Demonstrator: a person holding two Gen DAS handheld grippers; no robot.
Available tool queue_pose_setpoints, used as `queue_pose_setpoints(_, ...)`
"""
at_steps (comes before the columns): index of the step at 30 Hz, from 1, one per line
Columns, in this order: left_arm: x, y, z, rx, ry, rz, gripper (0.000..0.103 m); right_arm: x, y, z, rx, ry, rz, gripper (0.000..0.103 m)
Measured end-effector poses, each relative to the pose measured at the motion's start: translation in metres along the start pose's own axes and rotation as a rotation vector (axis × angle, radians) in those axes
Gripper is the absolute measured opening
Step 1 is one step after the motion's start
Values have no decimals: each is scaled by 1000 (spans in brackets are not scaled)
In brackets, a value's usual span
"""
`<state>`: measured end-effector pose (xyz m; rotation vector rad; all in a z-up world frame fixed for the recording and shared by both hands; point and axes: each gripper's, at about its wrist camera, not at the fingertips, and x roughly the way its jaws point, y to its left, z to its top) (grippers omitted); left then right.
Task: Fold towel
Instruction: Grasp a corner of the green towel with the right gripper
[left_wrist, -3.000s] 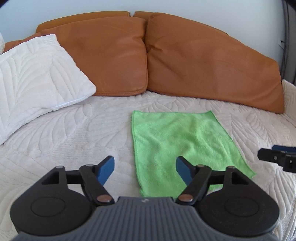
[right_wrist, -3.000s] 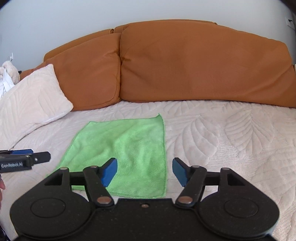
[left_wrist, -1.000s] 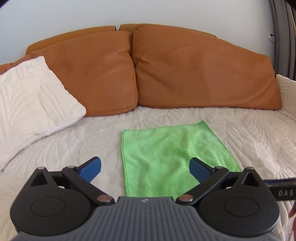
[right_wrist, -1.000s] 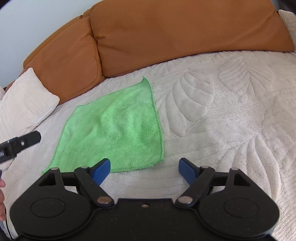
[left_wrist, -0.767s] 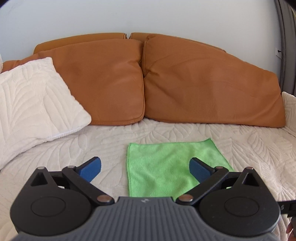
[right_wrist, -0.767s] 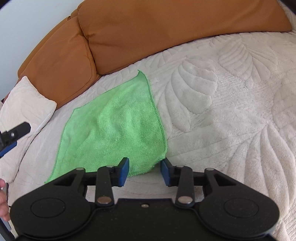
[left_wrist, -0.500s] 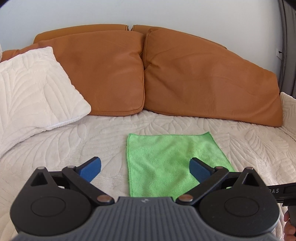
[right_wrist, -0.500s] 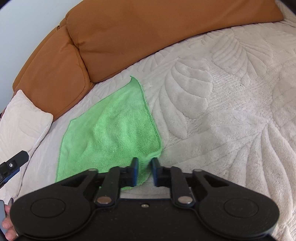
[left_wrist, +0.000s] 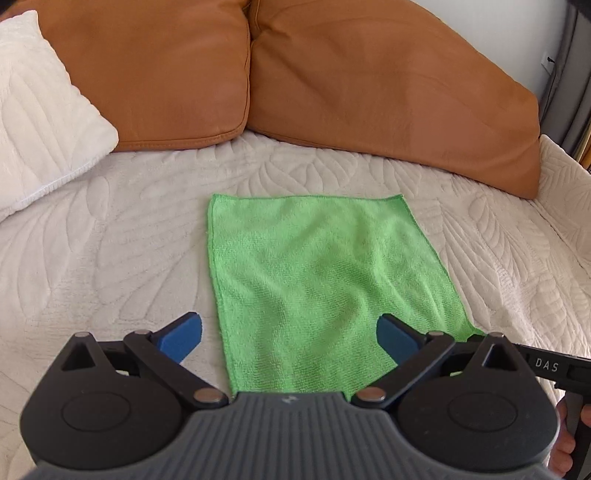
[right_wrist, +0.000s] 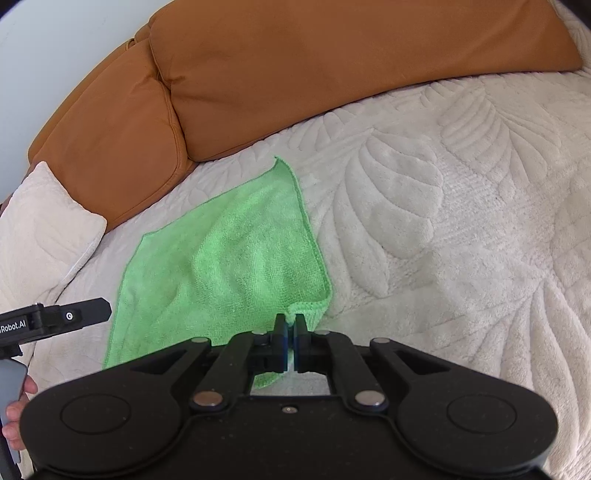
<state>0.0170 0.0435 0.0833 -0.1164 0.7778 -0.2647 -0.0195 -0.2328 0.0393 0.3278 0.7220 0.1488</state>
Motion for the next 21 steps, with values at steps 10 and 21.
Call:
queue_pose_setpoints(10,11,3,24,172,-14,-12,101,28,57,53,-130,39,13,2)
queue_pose_setpoints(21,30,39,41,40,-53,104,101,82,121,93,-184,96,81,2)
